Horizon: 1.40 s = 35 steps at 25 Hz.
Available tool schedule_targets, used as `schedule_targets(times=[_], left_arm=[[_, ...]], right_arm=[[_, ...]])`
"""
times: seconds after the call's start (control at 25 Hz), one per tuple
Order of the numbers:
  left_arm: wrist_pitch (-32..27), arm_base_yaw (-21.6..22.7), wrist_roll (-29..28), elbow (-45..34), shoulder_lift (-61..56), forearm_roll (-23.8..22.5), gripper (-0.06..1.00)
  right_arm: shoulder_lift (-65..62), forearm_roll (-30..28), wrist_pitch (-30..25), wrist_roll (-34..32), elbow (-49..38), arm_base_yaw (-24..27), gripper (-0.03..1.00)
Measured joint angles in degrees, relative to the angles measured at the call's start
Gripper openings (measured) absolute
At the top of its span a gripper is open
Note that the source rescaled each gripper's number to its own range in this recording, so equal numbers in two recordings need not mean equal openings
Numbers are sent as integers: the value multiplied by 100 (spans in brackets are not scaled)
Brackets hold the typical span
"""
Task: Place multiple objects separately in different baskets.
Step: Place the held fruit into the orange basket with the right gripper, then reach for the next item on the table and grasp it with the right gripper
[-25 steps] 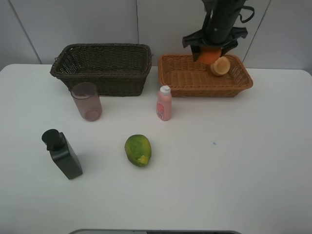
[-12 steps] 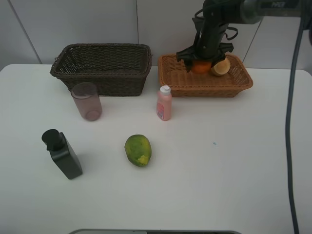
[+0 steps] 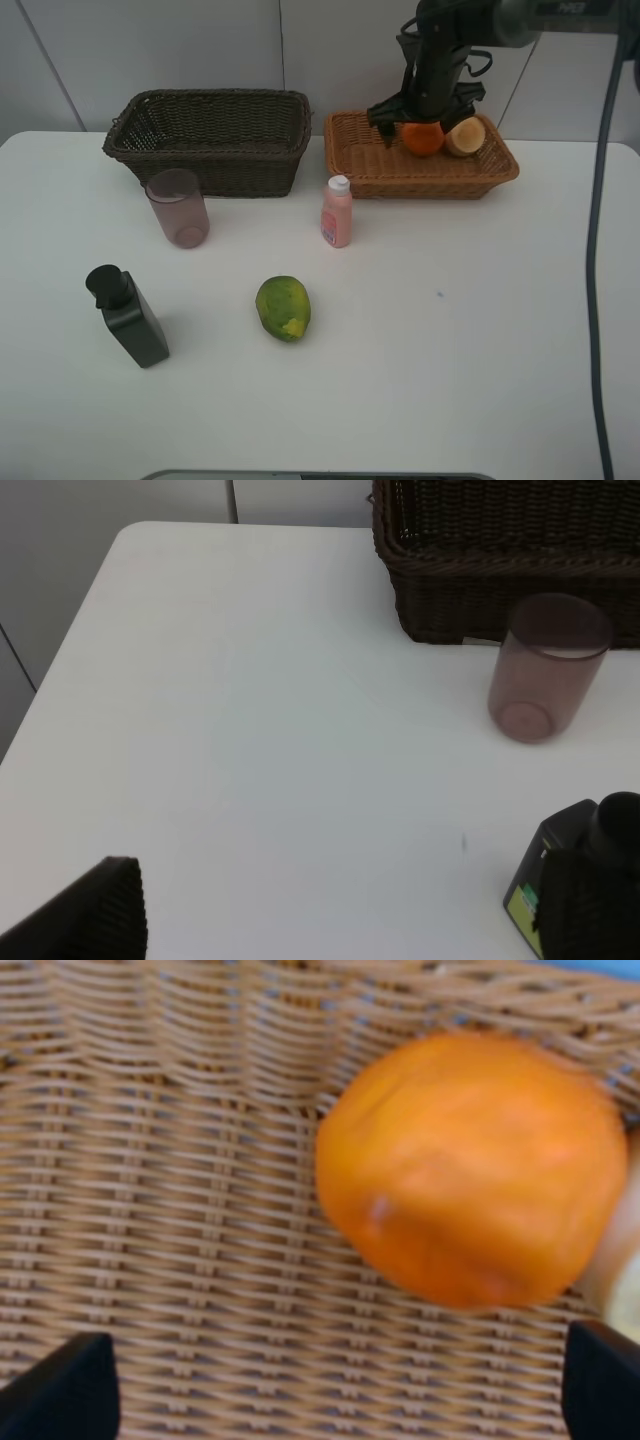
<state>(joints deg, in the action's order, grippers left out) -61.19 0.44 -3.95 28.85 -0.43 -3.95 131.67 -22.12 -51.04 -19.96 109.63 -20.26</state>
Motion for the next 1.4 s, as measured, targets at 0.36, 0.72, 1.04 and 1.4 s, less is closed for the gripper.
schedule_targets(times=[0.36,0.72,1.04,1.4], left_arm=[[0,0,0,0,0,0,100],[0,0,0,0,0,0,100],[0,0,0,0,0,0,100],[0,0,0,0,0,0,100]], right_arm=[[-471,704,-1367,1099,0,-116,88],[-1670,785,-1680,1191,-1062,-542,89],[-2442,967,-1519,1173,-1913,-1196,89],[-1906,1306,-1340,1173,-1715,-1657,89]])
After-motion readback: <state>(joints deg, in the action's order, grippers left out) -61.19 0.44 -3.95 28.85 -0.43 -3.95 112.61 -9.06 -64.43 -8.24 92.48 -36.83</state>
